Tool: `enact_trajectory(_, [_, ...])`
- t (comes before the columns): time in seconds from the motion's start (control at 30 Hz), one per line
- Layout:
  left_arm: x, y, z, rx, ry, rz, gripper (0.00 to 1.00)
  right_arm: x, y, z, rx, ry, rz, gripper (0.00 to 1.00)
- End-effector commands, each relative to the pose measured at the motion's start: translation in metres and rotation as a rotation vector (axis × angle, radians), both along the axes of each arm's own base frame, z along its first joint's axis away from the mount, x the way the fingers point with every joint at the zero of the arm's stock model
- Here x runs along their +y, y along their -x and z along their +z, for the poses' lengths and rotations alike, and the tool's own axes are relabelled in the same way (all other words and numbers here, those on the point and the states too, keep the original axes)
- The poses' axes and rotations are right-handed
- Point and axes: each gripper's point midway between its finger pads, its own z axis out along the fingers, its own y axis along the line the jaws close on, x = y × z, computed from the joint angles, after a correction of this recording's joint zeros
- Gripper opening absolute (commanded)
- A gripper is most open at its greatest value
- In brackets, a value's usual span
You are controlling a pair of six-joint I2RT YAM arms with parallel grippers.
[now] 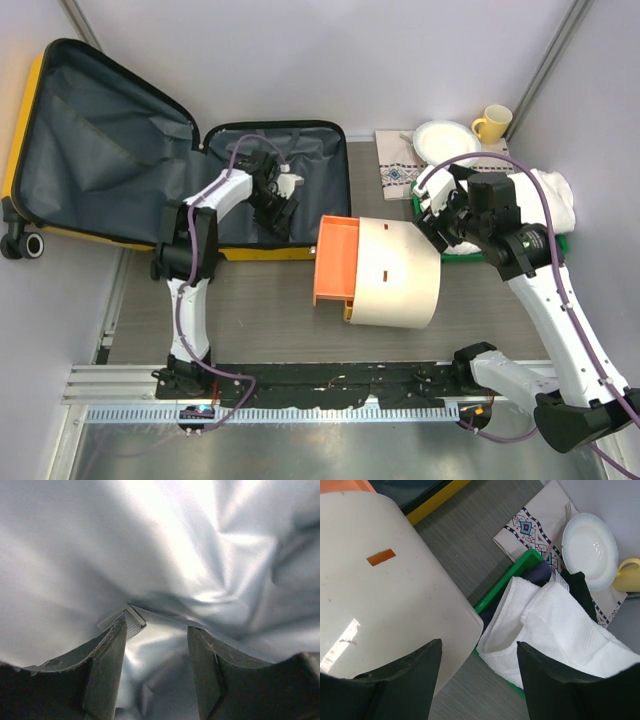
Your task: Open, take out, and arrange the luggage
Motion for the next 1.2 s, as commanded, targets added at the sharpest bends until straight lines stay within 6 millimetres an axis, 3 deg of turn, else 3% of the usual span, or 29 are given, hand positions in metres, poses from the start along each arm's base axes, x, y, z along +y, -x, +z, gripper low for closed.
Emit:
enact_trajectory(0.0, [0.03,-0.092,0.045,-0.305,-0.018,0.253,0.57,-0.022,0.071,-0.078,0.429,0.145,0.016,0.69])
enact_trajectory(0.07, [0.041,-0.098,0.072,-0.316,0.049,0.297,0.58,-0.023,0.072,-0.079,0.431,0.147,0.015,0.69])
enact_trajectory(0.1, [0.039,-0.095,0.099,-0.343,0.1,0.285,0.58,-0.023,0.072,-0.077,0.421,0.144,0.008,0.69])
enact_trajectory(0.17, [0.042,-0.088,0.12,-0.382,0.115,0.26,0.6,-0.024,0.07,-0.075,0.404,0.137,-0.01,0.69])
enact_trajectory(0.2, [0.036,-0.069,0.124,-0.352,0.151,0.184,0.6,-0.024,0.068,-0.073,0.392,0.132,-0.019,0.7])
enact_trajectory(0.27, [0.028,-0.039,0.152,-0.356,0.209,0.073,0.6,-0.022,0.068,-0.067,0.372,0.107,-0.033,0.7])
enact_trajectory(0.3, [0.02,-0.011,0.154,-0.277,0.271,0.027,0.59,-0.021,0.068,-0.065,0.37,0.096,-0.031,0.7])
enact_trajectory(0.33, [0.017,0.006,0.173,-0.315,0.292,-0.03,0.58,-0.02,0.071,-0.061,0.354,0.086,-0.029,0.7])
enact_trajectory(0.43, [0.001,0.061,0.174,-0.235,0.335,-0.133,0.55,-0.02,0.076,-0.061,0.351,0.076,-0.024,0.69])
enact_trajectory(0.47, [-0.003,0.078,0.185,-0.261,0.346,-0.16,0.55,-0.021,0.079,-0.059,0.342,0.073,-0.019,0.7])
enact_trajectory(0.5, [-0.014,0.097,0.176,-0.228,0.352,-0.201,0.55,-0.021,0.08,-0.06,0.339,0.073,-0.018,0.7])
enact_trajectory(0.6, [-0.031,0.13,0.169,-0.201,0.353,-0.251,0.54,-0.021,0.087,-0.061,0.343,0.061,-0.01,0.7])
enact_trajectory(0.7, [-0.045,0.16,0.175,-0.187,0.379,-0.364,0.56,-0.017,0.094,-0.053,0.335,0.035,0.018,0.7])
enact_trajectory(0.87, [-0.064,0.178,0.18,-0.243,0.369,-0.444,0.53,-0.016,0.102,-0.045,0.326,0.029,0.047,0.68])
enact_trajectory(0.9, [-0.077,0.181,0.18,-0.258,0.379,-0.469,0.53,-0.015,0.104,-0.046,0.327,0.024,0.057,0.68])
enact_trajectory(1.17, [-0.133,0.179,0.183,-0.345,0.413,-0.544,0.52,-0.004,0.11,-0.072,0.418,0.0,0.117,0.63])
